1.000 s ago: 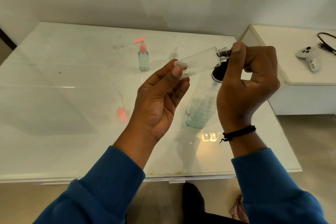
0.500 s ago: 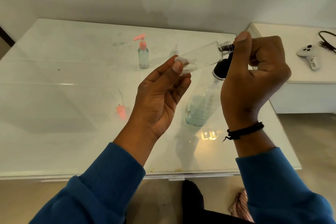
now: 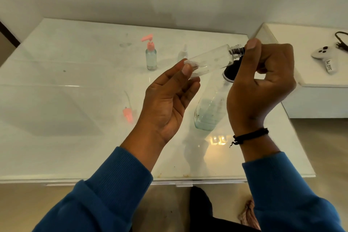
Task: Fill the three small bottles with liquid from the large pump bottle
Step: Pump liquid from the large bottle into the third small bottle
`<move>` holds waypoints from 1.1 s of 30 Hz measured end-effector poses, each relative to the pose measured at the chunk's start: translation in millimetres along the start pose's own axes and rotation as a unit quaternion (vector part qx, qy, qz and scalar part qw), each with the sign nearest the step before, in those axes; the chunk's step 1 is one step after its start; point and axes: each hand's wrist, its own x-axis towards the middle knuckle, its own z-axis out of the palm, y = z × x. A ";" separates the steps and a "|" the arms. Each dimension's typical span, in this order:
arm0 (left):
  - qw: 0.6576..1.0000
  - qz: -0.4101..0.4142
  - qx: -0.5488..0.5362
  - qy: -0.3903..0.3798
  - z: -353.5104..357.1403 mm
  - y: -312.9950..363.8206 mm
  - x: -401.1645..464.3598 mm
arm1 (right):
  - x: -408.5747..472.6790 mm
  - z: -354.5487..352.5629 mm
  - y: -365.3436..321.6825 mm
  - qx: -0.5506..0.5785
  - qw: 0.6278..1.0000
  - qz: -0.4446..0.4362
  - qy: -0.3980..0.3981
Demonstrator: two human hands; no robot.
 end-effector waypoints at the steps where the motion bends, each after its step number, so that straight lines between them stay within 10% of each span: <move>1: 1.000 -0.001 0.000 0.001 -0.3 0.4 0.0 | 0.5 0.4 -0.6 -0.002 1.000 0.002 -0.004; 33: 1.000 -0.002 0.004 0.004 -0.9 -0.3 1.7 | 8.9 0.6 -0.2 -0.037 0.999 -0.017 -0.009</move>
